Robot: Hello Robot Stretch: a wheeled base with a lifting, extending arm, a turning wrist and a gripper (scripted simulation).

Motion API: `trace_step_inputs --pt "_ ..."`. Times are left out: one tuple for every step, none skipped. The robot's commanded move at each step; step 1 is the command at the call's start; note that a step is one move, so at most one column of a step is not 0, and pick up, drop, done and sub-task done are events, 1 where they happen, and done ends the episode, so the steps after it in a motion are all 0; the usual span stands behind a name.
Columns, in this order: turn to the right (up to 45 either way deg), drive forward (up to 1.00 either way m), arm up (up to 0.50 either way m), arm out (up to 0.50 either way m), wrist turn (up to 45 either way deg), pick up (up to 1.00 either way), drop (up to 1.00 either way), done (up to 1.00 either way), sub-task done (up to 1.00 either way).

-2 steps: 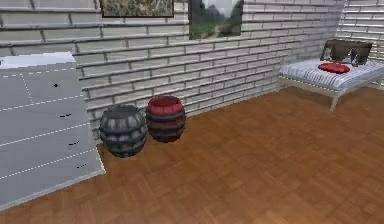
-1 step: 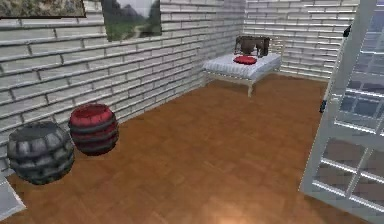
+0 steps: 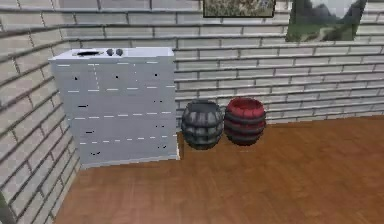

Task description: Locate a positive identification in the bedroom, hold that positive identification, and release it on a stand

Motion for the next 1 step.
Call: trace_step_inputs --pt "-24.0 0.0 0.0 0.0 0.0 0.0 0.0 0.0 0.0"
